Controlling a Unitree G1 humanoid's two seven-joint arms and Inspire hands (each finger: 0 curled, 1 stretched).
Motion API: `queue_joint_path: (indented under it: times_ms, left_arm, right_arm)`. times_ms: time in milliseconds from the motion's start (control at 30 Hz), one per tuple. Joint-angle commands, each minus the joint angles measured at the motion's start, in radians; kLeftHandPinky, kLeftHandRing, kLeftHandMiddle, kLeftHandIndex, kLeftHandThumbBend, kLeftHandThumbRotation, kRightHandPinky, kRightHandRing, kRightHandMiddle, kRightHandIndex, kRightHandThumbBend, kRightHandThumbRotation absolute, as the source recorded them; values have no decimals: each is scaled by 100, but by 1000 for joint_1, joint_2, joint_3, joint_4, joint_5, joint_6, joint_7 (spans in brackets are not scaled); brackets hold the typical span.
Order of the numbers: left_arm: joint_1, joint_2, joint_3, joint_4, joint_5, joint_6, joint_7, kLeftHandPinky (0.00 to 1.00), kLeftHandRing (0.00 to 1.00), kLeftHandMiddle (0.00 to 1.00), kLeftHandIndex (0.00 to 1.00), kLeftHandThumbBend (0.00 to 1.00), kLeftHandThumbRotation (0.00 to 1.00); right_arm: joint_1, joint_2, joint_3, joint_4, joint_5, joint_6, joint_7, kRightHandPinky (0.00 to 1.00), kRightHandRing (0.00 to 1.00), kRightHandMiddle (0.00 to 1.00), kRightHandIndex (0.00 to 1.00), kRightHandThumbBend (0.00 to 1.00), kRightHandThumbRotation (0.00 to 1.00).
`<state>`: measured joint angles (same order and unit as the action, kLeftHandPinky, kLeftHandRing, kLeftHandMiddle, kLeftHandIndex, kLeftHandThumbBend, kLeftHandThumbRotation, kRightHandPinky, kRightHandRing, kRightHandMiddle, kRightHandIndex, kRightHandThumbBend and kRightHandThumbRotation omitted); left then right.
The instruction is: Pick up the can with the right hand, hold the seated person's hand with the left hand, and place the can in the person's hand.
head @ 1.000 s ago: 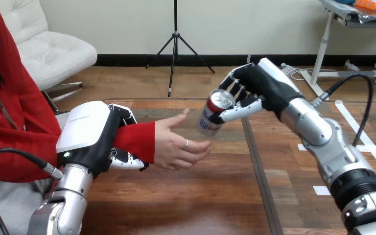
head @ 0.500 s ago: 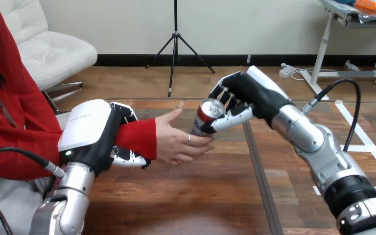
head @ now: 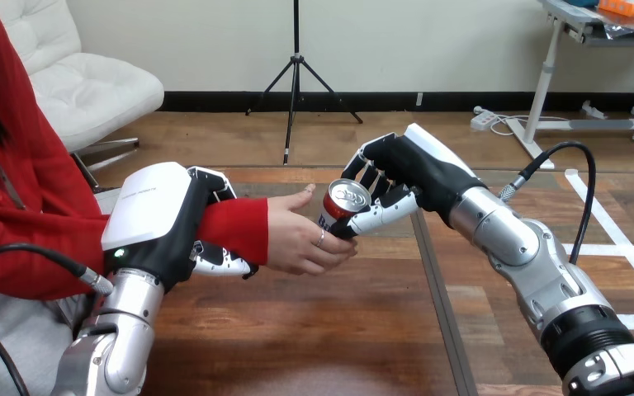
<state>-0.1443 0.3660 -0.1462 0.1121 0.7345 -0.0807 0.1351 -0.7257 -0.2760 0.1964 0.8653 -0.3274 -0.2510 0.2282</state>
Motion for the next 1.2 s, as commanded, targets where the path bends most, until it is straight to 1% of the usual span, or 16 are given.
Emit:
queue_joint_path:
  times_ms: [0, 333, 767, 1167]
  left_arm:
    - [-278, -69, 13, -121, -53, -51, 55, 26, 31, 36, 36, 84, 0]
    - [-286, -75, 15, -116, -62, -58, 59, 26, 31, 36, 36, 83, 0]
    - [-283, -77, 16, -111, -65, -60, 52, 26, 31, 35, 36, 83, 0]
    - [-276, -77, 13, -97, -62, -67, 56, 27, 32, 35, 36, 84, 0]
  right_arm:
    - [-51, 10, 12, -165, -2, -5, 7, 28, 33, 40, 45, 71, 0]
    - [-31, 23, 18, -181, -8, 11, 16, 29, 33, 40, 44, 72, 0]
    - [-21, 32, 15, -174, 7, -8, 32, 28, 32, 39, 44, 70, 0]
    - [-14, 35, 11, -193, 14, -7, 38, 27, 32, 39, 44, 71, 0]
